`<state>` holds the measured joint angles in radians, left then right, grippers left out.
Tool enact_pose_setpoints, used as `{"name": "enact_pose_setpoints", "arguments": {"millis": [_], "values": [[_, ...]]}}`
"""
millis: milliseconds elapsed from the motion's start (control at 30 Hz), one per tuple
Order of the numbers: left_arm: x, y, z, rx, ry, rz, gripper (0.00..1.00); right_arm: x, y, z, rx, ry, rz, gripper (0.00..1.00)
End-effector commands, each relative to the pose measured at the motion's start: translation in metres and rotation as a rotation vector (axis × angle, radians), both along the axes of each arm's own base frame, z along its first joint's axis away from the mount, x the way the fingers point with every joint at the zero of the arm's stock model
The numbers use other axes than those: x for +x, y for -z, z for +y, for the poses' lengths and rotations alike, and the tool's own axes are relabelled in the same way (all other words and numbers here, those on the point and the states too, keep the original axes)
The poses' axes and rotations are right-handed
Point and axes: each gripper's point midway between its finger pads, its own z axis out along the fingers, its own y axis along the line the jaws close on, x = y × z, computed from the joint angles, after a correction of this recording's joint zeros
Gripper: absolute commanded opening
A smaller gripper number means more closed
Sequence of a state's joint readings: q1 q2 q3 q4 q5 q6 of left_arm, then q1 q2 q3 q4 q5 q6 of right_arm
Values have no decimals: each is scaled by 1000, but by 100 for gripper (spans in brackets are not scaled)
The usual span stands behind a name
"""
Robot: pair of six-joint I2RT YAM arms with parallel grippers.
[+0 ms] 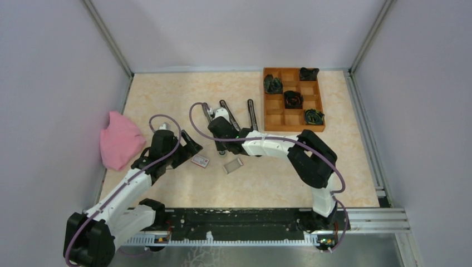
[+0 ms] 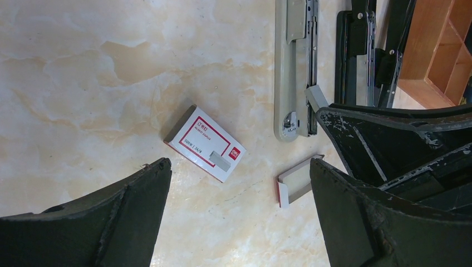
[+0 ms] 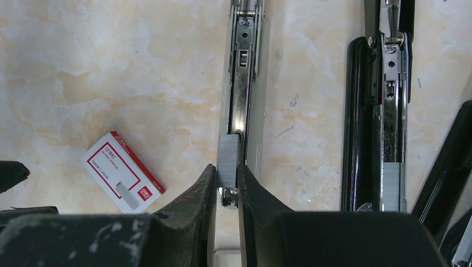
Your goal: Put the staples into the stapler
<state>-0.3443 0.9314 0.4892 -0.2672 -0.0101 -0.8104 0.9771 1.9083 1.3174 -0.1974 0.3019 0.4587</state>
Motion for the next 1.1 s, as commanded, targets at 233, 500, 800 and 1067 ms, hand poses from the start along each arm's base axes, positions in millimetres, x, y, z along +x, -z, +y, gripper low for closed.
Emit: {"name": "enact_pose_setpoints", "arguments": {"millis": [233, 500, 800, 1067], "values": [[3, -2, -1, -14, 5, -20, 99, 13, -11, 6, 41, 55, -20, 0], [3, -2, -2, -19, 5, -17, 98, 12, -32, 7, 101, 44, -59, 0], [3, -2, -2, -22, 5, -18, 98, 12, -36, 6, 108, 43, -74, 0], [3, -1, -3, -23, 8, -14, 99, 14, -25, 0, 81, 76, -67, 0]]}}
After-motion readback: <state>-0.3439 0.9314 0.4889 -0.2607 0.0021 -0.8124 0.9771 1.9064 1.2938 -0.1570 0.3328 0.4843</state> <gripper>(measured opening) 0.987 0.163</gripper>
